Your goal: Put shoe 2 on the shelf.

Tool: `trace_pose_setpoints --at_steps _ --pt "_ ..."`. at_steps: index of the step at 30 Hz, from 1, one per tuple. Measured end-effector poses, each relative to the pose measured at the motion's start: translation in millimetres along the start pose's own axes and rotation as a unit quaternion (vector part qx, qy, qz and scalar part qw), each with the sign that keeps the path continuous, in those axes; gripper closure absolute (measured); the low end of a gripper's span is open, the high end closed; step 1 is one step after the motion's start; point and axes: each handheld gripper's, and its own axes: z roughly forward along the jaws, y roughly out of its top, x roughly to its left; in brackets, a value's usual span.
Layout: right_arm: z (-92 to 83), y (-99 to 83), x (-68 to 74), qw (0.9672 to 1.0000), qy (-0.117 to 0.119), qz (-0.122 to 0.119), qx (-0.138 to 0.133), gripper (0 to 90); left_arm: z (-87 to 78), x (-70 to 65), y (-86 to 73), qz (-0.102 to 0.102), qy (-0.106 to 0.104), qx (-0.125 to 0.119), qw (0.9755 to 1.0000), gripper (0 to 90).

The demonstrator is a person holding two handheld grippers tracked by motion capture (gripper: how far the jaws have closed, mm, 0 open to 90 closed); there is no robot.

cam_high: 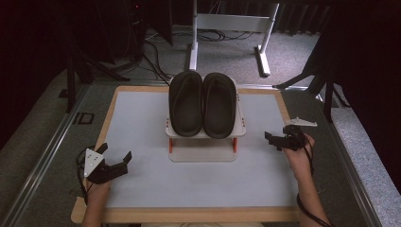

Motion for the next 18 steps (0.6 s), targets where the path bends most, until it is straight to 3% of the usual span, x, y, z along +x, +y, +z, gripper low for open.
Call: trace_pose_setpoints --at_steps 9,18 --pt "-11.2 -31.7 -6.5 0.9993 -0.031 0.011 -0.015 12.2 0.1 0.0 0.1 0.000 0.000 0.000 1.0000 1.9" --pt "-18.2 -53.8 -9.5 0.9980 -0.059 0.019 -0.012 12.1 0.0 -0.7 0.0 0.003 0.000 0.000 1.0000 1.9"
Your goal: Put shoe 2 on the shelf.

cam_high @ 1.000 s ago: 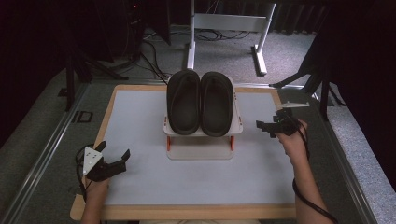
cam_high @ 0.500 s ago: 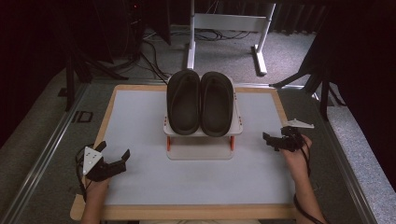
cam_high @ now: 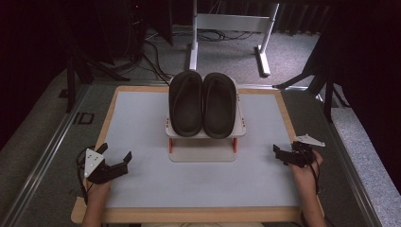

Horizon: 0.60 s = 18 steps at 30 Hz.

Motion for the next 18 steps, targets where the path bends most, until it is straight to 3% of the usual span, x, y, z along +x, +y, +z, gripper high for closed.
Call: trace_pose_setpoints --at_steps 2,5,9,18 --pt "-1.4 -3.4 -1.1 0.9999 -0.011 0.001 0.010 12.2 0.0 0.1 0.0 -0.001 0.000 0.000 1.0000 1.9" --pt "-4.1 -9.5 -4.4 0.9998 -0.016 0.014 0.002 12.9 -0.3 -0.1 -0.1 -0.001 0.000 -0.001 1.0000 1.9" --pt "-7.5 -14.3 -7.0 0.9997 -0.012 0.022 -0.004 13.0 -0.5 -0.5 -0.3 -0.001 0.001 -0.002 1.0000 1.9" --pt "-4.2 -18.1 -6.6 0.9996 -0.013 0.021 0.012 13.2 -0.1 -0.8 -0.1 0.002 0.002 -0.001 1.0000 1.9"
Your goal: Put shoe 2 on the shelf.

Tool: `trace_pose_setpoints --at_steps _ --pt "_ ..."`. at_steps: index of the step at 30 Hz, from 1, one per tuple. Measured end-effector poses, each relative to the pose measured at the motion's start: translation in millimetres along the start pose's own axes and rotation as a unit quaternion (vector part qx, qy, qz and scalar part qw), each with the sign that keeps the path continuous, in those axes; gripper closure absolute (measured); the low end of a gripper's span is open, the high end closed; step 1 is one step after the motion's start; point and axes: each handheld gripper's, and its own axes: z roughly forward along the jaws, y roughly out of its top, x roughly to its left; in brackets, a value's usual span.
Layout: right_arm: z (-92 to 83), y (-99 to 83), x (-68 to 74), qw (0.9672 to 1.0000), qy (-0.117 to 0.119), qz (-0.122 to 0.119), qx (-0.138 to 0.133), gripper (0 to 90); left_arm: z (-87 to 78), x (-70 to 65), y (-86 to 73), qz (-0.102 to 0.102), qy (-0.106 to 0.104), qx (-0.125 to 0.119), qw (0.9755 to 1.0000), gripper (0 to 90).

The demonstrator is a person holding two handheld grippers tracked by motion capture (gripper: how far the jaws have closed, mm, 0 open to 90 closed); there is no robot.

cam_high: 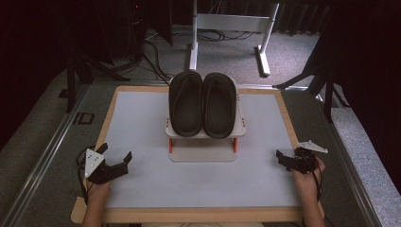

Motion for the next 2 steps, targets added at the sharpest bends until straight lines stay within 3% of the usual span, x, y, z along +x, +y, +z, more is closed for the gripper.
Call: trace_pose_setpoints --at_steps 2 --pt "-0.4 -0.1 -0.7 1.0000 0.003 0.002 -0.001 13.2 0.0 0.0 0.0 0.000 0.000 0.000 1.0000 1.9"
